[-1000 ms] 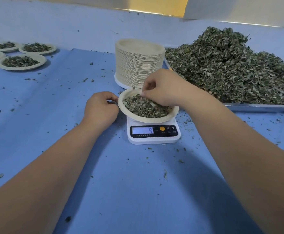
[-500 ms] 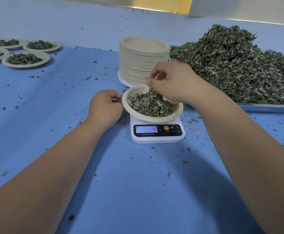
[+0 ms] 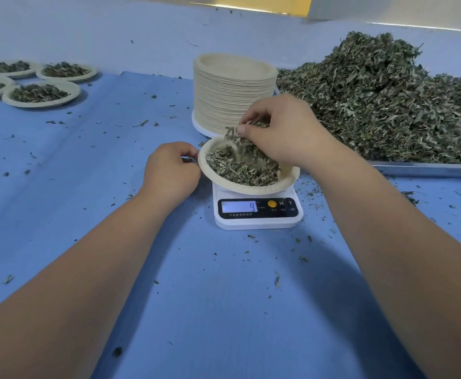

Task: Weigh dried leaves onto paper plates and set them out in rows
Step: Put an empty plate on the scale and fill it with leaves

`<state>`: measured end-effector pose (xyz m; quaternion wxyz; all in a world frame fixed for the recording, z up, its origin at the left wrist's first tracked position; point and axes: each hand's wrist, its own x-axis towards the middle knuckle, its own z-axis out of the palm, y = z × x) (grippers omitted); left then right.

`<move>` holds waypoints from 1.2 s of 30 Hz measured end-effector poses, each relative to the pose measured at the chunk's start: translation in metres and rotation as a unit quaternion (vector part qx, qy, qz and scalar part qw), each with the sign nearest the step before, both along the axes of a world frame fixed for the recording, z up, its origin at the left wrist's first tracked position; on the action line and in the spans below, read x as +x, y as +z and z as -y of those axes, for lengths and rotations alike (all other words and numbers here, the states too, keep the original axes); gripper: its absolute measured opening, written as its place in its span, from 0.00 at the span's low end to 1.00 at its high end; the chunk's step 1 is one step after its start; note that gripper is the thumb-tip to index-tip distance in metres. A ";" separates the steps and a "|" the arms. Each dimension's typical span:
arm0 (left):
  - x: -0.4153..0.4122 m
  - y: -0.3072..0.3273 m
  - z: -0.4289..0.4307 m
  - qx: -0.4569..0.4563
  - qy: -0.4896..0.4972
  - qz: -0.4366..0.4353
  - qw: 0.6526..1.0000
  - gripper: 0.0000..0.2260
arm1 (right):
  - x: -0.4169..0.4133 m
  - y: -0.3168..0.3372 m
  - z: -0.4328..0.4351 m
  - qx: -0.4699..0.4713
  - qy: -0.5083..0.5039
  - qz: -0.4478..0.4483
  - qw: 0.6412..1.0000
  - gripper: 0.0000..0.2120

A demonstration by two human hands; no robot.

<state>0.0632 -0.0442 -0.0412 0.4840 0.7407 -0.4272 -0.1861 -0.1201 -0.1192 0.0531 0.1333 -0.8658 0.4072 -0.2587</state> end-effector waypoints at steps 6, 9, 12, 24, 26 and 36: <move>0.001 0.000 0.001 0.003 0.003 0.002 1.000 0.15 | -0.010 -0.012 -0.005 -0.022 0.014 0.116 0.993 0.07; 0.000 0.000 0.001 0.002 0.002 0.004 1.000 0.14 | -0.015 -0.022 -0.008 -0.024 0.012 0.157 0.987 0.07; 0.000 0.001 -0.001 0.002 0.006 0.008 1.000 0.15 | -0.018 -0.029 -0.009 -0.025 0.001 0.208 0.978 0.07; -0.002 0.005 -0.006 -0.004 0.006 0.003 1.000 0.16 | -0.020 -0.034 -0.005 -0.041 -0.012 0.247 0.968 0.08; -0.002 0.005 -0.006 -0.002 0.007 0.005 1.000 0.16 | -0.020 -0.034 -0.004 -0.036 -0.011 0.242 0.970 0.07; -0.004 0.006 -0.006 -0.002 0.014 0.005 1.000 0.15 | -0.022 -0.028 -0.006 0.036 0.019 0.212 0.976 0.12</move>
